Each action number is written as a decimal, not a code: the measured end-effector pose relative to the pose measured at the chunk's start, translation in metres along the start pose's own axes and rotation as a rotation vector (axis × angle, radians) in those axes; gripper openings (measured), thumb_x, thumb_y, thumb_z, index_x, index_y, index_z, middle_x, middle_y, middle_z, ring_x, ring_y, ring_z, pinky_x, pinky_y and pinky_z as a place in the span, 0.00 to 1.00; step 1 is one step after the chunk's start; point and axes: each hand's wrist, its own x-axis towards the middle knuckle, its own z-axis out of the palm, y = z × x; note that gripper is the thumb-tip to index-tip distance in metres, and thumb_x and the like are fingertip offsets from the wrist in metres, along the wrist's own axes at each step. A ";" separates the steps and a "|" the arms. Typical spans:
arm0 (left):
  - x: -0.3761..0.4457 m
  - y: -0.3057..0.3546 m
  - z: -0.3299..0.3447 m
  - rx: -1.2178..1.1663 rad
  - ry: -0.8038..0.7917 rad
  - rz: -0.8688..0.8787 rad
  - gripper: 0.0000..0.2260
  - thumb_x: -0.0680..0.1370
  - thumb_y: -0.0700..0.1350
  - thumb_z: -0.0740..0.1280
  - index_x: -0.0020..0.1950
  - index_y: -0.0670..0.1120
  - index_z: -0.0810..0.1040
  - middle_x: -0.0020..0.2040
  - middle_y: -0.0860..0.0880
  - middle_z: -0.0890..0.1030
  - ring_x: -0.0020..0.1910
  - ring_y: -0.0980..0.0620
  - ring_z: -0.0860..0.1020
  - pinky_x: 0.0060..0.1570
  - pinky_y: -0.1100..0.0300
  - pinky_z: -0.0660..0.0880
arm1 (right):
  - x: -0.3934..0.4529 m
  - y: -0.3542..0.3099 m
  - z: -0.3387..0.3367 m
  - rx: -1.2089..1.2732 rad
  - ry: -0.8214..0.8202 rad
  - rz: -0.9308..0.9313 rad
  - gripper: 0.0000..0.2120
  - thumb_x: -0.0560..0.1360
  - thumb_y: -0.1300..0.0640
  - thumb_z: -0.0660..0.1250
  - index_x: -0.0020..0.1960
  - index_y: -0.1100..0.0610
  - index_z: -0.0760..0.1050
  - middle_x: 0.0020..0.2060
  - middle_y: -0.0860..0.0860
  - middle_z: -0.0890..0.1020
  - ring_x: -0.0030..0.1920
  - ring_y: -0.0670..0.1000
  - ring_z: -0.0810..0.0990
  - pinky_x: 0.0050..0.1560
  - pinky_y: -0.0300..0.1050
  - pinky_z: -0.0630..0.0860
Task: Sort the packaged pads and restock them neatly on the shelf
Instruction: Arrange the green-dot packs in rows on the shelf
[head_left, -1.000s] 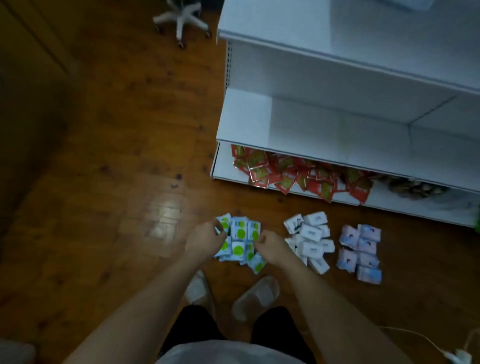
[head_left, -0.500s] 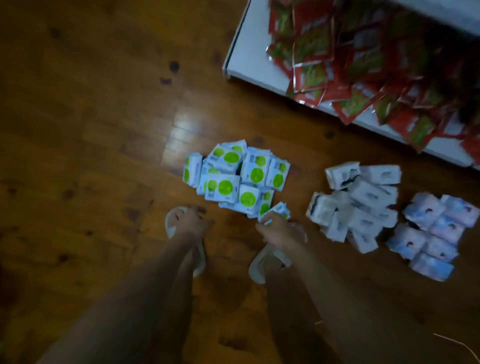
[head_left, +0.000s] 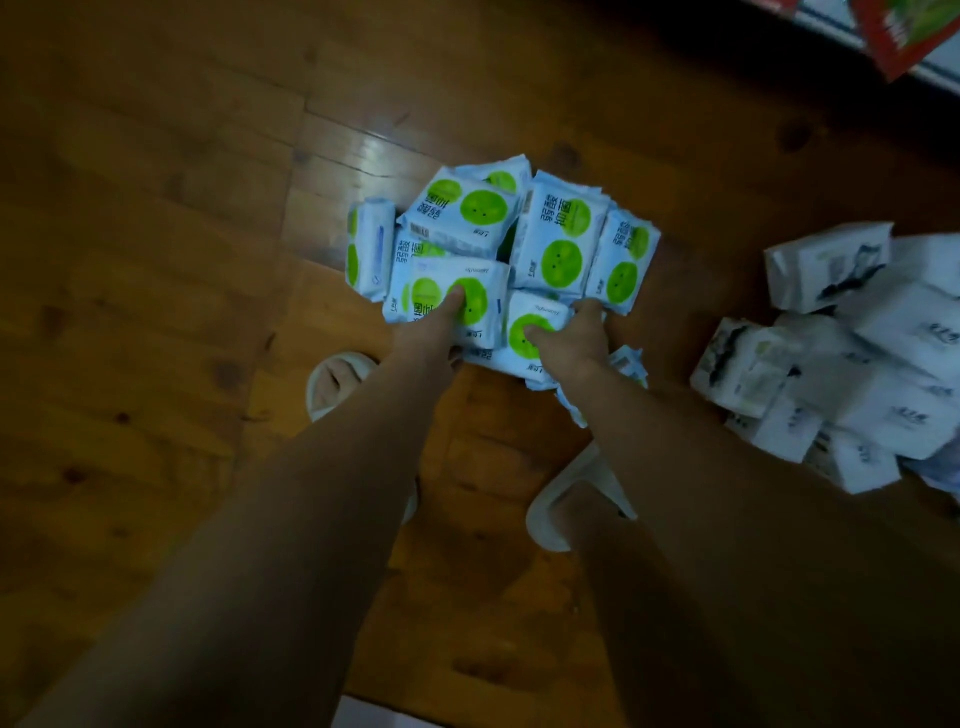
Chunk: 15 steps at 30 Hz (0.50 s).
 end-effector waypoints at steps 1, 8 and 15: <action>0.007 -0.001 0.001 -0.028 0.011 0.006 0.26 0.72 0.51 0.75 0.66 0.46 0.72 0.58 0.47 0.80 0.48 0.49 0.79 0.38 0.56 0.75 | 0.004 0.003 0.003 0.021 0.006 0.007 0.29 0.73 0.57 0.74 0.68 0.62 0.64 0.62 0.58 0.75 0.61 0.58 0.76 0.54 0.45 0.75; 0.010 0.002 -0.019 -0.166 0.076 0.054 0.23 0.67 0.44 0.80 0.58 0.46 0.78 0.51 0.45 0.84 0.45 0.44 0.83 0.46 0.43 0.81 | -0.008 0.007 -0.005 0.197 -0.113 0.075 0.20 0.72 0.58 0.75 0.61 0.63 0.77 0.57 0.55 0.81 0.55 0.56 0.80 0.57 0.56 0.79; -0.096 0.017 -0.084 0.090 0.150 0.238 0.40 0.54 0.58 0.83 0.63 0.48 0.77 0.52 0.47 0.84 0.47 0.46 0.84 0.47 0.49 0.81 | -0.132 -0.035 -0.074 0.318 -0.270 0.214 0.21 0.73 0.54 0.75 0.64 0.57 0.77 0.58 0.54 0.82 0.54 0.54 0.82 0.39 0.45 0.80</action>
